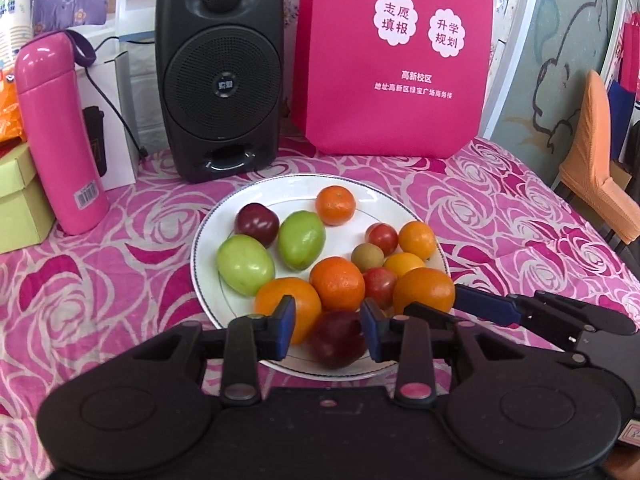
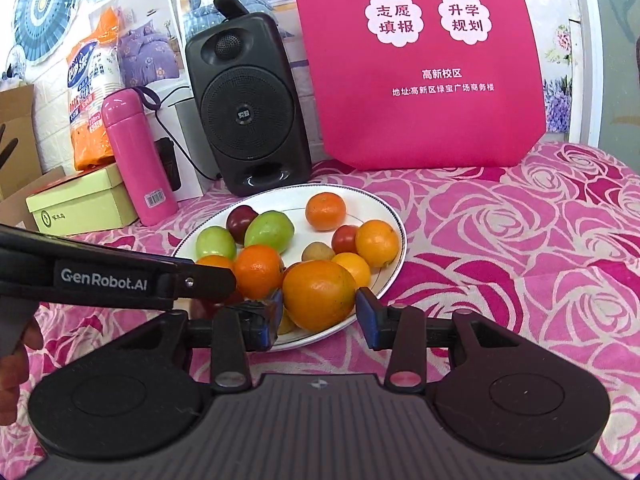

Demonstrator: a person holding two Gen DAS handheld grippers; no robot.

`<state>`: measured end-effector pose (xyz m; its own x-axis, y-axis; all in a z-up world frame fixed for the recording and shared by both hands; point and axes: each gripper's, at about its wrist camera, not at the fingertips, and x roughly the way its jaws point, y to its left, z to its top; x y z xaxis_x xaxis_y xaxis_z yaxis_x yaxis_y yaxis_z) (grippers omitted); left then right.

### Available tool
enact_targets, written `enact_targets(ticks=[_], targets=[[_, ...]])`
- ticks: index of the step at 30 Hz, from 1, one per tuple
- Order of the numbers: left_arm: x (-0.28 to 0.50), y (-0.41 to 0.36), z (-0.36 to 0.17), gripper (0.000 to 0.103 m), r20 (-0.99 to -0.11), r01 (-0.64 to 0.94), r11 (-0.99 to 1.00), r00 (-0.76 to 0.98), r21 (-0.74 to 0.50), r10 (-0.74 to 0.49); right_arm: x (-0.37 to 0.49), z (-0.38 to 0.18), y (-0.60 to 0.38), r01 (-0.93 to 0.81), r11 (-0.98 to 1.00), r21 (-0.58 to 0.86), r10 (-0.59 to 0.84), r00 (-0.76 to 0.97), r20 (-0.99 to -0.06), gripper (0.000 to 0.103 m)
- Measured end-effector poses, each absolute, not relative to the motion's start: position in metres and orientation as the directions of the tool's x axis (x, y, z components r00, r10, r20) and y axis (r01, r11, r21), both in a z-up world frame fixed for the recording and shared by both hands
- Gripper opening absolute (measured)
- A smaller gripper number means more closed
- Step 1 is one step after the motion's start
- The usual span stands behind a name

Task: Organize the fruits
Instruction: 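Open the right tool to release the orange while the left releases the plum, then withdraw both open tools away from the plate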

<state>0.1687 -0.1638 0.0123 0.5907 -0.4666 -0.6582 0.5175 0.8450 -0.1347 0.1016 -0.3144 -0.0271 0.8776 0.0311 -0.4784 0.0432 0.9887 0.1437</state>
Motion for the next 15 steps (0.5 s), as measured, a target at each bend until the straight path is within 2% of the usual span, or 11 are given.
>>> enact_targets(ticks=[4,5,7,8,11,15], targets=[[0.164,-0.157,0.017,0.103,-0.643,0.503,0.853,0.608,-0.141,-0.465,0.100,-0.027,-0.315,0.031,0.990,0.135,0.037,0.879,-0.475,0.071],[0.161,-0.155,0.020,0.103,-0.632,0.493,0.860,0.625,-0.135,-0.458,0.098,-0.027,-0.315,0.027,0.991,0.131,0.038,0.882,-0.470,0.075],[0.154,-0.149,0.026,0.103,-0.605,0.467,0.877,0.669,-0.111,-0.432,0.095,-0.026,-0.313,0.024,0.993,0.120,0.035,0.883,-0.468,0.090],[0.151,-0.147,0.029,0.103,-0.594,0.452,0.887,0.688,-0.096,-0.416,0.093,-0.025,-0.313,0.026,0.993,0.118,0.032,0.885,-0.465,0.103],[0.142,-0.139,0.035,0.103,-0.581,0.412,0.908,0.723,-0.071,-0.373,0.084,-0.020,-0.310,0.032,0.993,0.113,0.022,0.893,-0.450,0.103],[0.131,-0.124,0.036,0.103,-0.606,0.346,0.933,0.723,-0.098,-0.332,0.072,-0.011,-0.306,0.027,0.993,0.111,0.026,0.890,-0.456,0.103]])
